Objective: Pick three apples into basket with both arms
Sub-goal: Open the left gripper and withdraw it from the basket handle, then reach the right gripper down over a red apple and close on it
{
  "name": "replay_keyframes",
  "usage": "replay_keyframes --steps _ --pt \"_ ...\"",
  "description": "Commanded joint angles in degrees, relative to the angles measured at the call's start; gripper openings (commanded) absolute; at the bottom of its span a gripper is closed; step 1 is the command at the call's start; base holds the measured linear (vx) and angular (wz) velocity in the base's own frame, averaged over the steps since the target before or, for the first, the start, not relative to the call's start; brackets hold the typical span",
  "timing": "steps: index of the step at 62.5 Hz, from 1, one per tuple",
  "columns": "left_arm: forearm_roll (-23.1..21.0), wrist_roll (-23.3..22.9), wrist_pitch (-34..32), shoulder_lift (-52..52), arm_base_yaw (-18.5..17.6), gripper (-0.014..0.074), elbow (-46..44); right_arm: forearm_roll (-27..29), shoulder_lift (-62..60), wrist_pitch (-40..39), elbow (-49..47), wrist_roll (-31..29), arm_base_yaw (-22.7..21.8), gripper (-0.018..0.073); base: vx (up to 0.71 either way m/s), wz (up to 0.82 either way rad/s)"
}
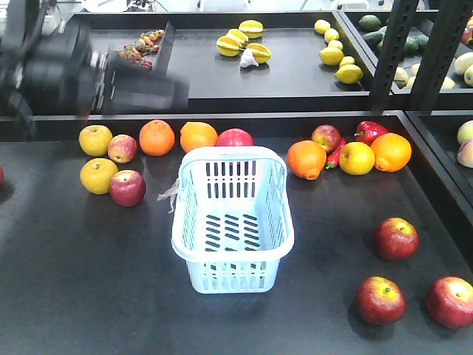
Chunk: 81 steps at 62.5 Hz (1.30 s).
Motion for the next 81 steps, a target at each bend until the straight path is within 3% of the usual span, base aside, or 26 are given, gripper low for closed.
replay_keyframes --steps 1,9,20,29,38,49,65,81 --pt "0.11 2.94 -7.65 -8.05 -0.07 -0.0008 7.6 -0.59 -0.62 -4.08 0.76 -0.02 -0.38 -0.0001 0.0 0.0" --pt "0.11 6.6 -3.02 -17.79 -0.07 -0.0008 21.76 -0.59 -0.62 -4.08 0.76 -0.02 -0.38 -0.0001 0.0 0.0" --pt "0.11 8.83 15.23 -31.08 -0.07 -0.0008 40.43 -0.59 -0.62 -4.0 0.76 -0.02 -0.38 -0.0001 0.0 0.0" --pt "-0.67 7.6 30.52 -41.81 -0.07 -0.0008 53.5 -0.59 -0.62 -4.0 0.76 -0.02 -0.38 -0.0001 0.0 0.0" --pt "-1.27 5.57 39.15 -51.12 -0.07 -0.0008 61.28 -0.59 -0.62 -4.0 0.76 -0.02 -0.38 -0.0001 0.0 0.0" --pt "-1.61 5.34 41.44 -59.16 -0.07 -0.0008 64.16 -0.59 -0.62 -5.39 0.76 -0.02 -0.38 -0.0001 0.0 0.0" --pt "-1.61 5.39 41.82 -60.73 -0.07 -0.0008 64.16 0.19 -0.62 -6.28 0.76 0.88 -0.38 -0.0001 0.0 0.0" --pt "-1.61 5.39 41.63 -60.73 -0.07 -0.0008 64.16 16.61 -0.62 -15.87 0.76 18.4 -0.33 -0.0001 0.0 0.0"
